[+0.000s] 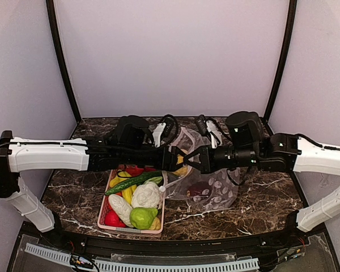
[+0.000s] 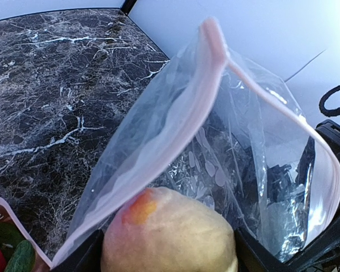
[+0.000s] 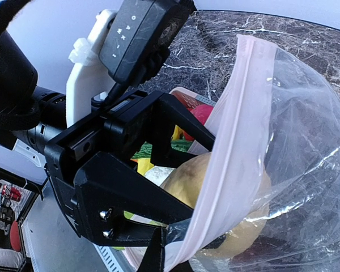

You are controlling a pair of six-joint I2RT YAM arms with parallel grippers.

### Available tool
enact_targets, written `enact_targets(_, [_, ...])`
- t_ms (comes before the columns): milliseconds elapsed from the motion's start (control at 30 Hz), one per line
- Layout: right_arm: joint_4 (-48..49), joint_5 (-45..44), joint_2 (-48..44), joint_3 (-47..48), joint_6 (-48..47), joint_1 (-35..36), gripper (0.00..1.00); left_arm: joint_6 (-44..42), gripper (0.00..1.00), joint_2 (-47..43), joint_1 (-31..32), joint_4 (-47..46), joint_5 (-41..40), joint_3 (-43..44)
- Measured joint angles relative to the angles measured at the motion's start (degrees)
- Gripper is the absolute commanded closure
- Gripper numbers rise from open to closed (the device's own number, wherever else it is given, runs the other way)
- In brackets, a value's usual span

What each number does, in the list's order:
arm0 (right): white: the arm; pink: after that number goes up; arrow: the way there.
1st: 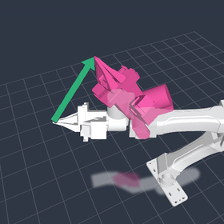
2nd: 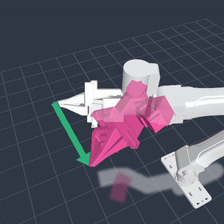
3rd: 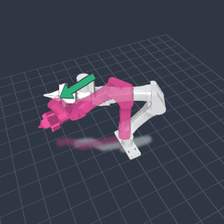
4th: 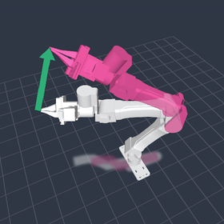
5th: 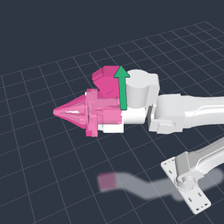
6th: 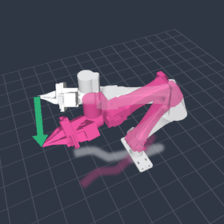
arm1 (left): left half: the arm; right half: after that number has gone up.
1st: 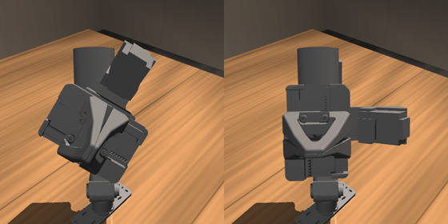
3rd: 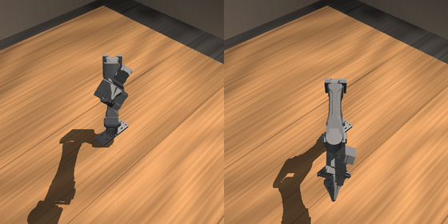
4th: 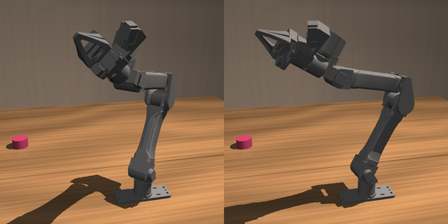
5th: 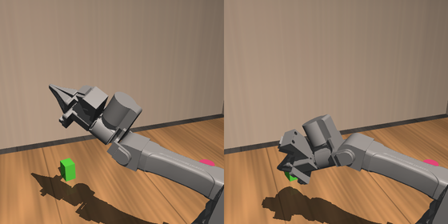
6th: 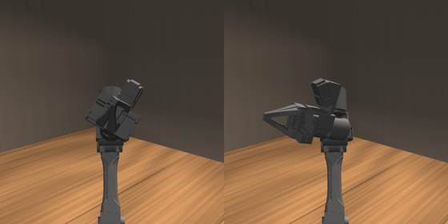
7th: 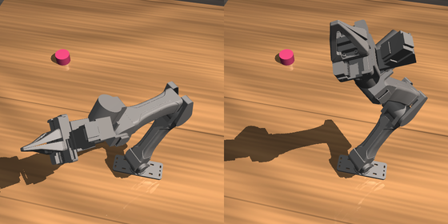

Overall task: Place the food in the zip-top bag and seal the zipper
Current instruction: Place the fake fruit in the zipper food storage bag.

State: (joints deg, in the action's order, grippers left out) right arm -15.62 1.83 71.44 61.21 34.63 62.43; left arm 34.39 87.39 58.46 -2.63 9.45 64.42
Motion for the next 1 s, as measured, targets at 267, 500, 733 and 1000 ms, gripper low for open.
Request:
enact_targets(267, [0.2, 0.6, -0.6, -1.2, 1.4, -0.7, 1.0, 0.1, 0.14, 1.4, -0.1, -0.5, 0.4, 0.4])
enact_targets(500, [0.4, 1.2, -1.3, -1.5, 1.9, -0.9, 1.0, 0.0, 0.08, 1.6, -0.1, -0.1, -0.2, 0.6])
enact_targets(733, [0.6, 1.4, -1.5, -1.7, 2.1, -1.0, 1.0, -0.6, 0.09, 1.5, -0.1, 0.2, -0.4, 1.0])
enact_targets(1000, [1.0, 2.6, -2.1, -2.4, 2.8, -1.0, 1.0, -6.6, 0.07, -1.4, -0.4, 4.9, 0.6, 1.8])
